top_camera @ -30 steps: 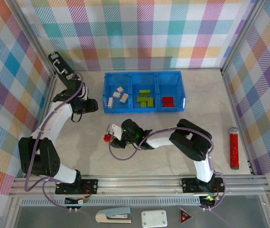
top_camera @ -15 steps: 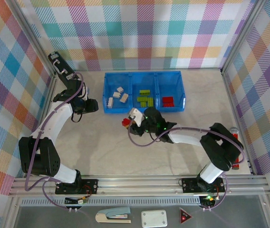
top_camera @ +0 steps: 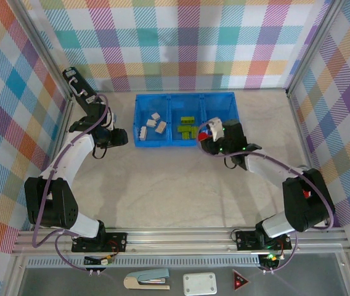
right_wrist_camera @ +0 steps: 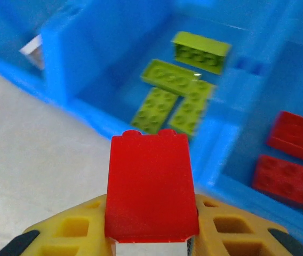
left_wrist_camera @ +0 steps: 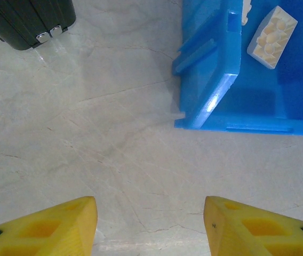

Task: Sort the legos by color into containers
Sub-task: Place the lego in the container.

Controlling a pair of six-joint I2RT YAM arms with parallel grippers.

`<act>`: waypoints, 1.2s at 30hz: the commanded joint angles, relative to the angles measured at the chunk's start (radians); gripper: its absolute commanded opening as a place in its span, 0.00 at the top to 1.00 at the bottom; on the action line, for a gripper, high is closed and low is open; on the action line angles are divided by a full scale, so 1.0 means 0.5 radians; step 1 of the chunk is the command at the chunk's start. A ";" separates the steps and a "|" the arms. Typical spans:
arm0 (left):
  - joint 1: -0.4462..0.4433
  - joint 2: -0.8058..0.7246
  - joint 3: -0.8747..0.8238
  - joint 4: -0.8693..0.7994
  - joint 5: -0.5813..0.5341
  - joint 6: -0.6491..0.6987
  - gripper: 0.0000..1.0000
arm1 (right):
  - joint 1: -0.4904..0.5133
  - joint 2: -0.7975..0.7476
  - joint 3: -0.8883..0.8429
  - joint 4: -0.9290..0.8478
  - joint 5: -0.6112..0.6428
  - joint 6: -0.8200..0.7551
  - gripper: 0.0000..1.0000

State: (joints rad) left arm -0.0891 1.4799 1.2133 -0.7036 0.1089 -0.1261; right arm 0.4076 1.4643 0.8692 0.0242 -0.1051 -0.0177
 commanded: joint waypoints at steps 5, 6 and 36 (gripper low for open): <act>0.027 0.019 0.003 -0.025 0.019 0.001 0.45 | -0.225 0.199 0.336 -0.270 0.114 0.080 0.70; 0.028 0.020 0.003 -0.028 0.017 0.001 0.45 | -0.243 0.249 0.391 -0.298 0.131 0.084 0.70; 0.028 0.047 0.003 -0.059 -0.010 0.011 0.44 | -0.340 1.299 1.583 -0.694 0.324 0.219 0.50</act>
State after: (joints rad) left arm -0.0891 1.4982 1.2133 -0.7074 0.1116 -0.1257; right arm 0.2413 2.1189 1.6329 -0.2947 0.0566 0.0753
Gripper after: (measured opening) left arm 0.557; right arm 0.493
